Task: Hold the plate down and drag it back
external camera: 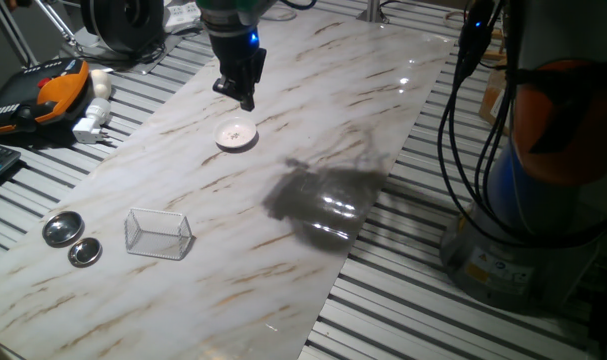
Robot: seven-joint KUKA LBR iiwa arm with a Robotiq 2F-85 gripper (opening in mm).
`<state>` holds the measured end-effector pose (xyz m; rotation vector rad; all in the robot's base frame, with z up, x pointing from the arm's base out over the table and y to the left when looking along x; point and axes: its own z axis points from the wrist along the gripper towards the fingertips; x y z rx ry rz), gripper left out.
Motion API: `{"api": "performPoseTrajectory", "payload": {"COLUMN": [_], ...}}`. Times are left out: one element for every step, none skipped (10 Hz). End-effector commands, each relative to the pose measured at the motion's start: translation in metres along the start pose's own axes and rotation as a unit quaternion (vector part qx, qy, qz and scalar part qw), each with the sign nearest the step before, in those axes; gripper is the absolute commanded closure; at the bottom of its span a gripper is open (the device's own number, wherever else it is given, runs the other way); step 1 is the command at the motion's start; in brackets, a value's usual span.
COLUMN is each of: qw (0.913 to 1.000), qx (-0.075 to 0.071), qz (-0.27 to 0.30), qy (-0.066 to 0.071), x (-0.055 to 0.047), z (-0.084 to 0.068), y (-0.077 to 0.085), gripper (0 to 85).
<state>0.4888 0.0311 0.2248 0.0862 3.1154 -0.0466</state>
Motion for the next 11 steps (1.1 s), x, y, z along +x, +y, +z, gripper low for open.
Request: {"api": "performPoseTrajectory", "payload": {"qw": [1.0000, 1.0000, 1.0000, 1.0000, 1.0000, 1.0000, 1.0000, 1.0000, 1.0000, 1.0000, 1.0000], "qx": [-0.001, -0.001, -0.001, 0.002, 0.002, 0.002, 0.003, 0.005, 0.005, 0.004, 0.008], "qz": [0.000, 0.000, 0.000, 0.000, 0.000, 0.000, -0.001, -0.001, -0.001, -0.001, 0.000], "qy": [0.001, 0.003, 0.004, 0.002, 0.002, 0.002, 0.002, 0.000, -0.001, -0.002, -0.004], "x": [0.0011, 0.0022, 0.0029, 0.0034, 0.0033, 0.0034, 0.0036, 0.0035, 0.0033, 0.0026, 0.0022], "z": [-0.0012, -0.0021, -0.0019, -0.0019, -0.0019, -0.0016, -0.0015, -0.0015, -0.0013, -0.0006, -0.0003], "y": [0.0003, 0.0007, 0.0015, 0.0021, 0.0021, 0.0024, 0.0027, 0.0028, 0.0029, 0.0036, 0.0034], "gripper": [85.0, 85.0, 85.0, 85.0, 85.0, 85.0, 85.0, 85.0, 85.0, 85.0, 85.0]}}
